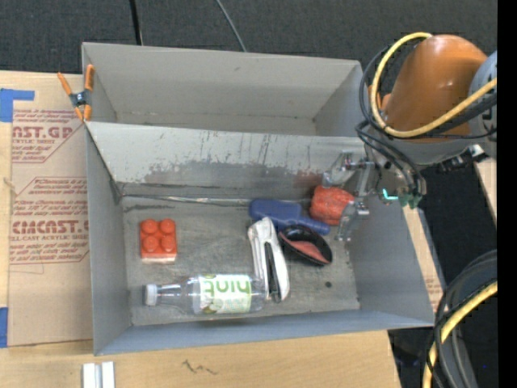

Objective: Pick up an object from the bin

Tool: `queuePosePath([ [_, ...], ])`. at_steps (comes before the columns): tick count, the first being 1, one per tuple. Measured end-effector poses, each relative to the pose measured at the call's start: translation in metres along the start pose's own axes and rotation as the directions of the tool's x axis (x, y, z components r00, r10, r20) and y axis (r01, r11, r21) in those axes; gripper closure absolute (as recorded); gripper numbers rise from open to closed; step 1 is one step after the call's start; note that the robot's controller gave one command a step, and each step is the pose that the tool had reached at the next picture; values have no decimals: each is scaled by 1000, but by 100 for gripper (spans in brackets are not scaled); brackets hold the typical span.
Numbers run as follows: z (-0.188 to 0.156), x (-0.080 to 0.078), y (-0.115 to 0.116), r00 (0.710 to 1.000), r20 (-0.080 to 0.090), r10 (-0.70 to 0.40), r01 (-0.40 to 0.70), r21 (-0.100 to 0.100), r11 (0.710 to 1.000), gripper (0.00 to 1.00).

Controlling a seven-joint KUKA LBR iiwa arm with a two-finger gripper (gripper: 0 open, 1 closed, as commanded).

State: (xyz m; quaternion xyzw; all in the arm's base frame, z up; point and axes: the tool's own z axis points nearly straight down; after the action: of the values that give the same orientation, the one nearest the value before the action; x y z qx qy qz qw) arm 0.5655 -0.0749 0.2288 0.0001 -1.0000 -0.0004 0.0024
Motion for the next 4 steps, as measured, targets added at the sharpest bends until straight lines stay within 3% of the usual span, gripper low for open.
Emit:
queuePosePath([
  [1,-4,-2,0,1000,7,-1,1,1,1000,0],
  [2,27,10,-7,994,11,-105,105,2,995,0],
  [3,145,-13,-2,1000,-15,-16,16,2,1000,100],
  [4,145,-13,-2,1000,-15,-16,16,3,1000,100],
])
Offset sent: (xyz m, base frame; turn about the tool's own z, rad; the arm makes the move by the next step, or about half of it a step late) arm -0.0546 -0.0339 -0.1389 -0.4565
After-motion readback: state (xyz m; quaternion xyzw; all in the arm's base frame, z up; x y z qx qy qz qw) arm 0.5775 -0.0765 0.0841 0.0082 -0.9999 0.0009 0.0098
